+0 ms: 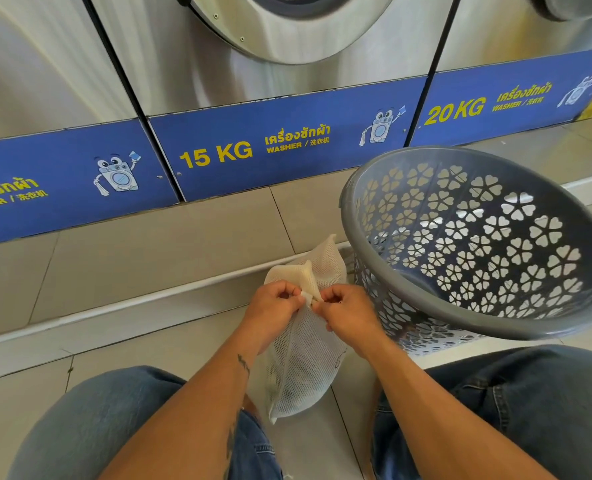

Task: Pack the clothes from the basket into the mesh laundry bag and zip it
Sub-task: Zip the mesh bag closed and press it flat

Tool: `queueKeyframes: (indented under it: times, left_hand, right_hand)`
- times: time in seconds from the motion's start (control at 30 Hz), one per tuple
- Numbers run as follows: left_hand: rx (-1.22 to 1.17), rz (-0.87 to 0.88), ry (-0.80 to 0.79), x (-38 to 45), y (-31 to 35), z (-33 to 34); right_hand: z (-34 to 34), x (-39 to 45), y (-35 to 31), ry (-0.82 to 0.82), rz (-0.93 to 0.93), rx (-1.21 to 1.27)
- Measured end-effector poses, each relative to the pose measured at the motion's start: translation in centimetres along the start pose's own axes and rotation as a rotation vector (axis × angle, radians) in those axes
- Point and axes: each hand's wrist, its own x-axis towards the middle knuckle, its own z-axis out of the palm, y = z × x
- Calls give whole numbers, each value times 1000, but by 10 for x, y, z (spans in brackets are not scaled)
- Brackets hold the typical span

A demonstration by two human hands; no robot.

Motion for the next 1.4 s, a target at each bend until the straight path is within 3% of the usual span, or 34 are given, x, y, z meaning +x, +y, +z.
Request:
queueKeyframes:
  times: [0.3, 0.63, 0.93, 1.13, 1.4]
  left_hand:
    - [-26, -42, -15, 1, 1, 2]
    - [-8, -74, -2, 3, 2, 1]
    - [40, -76, -79, 0, 2, -2]
    - [13, -121, -147, 0, -1, -1]
    - [-11, -180, -113, 1, -4, -1]
  right_hand:
    - [6, -2, 7, 33, -138, -128]
    - [2, -5, 9, -65, -119, 18]
    - [6, -8, 16, 25, -308, -231]
    - [8, -8, 20, 28, -246, -191]
    - [9, -5, 24, 17, -103, -35]
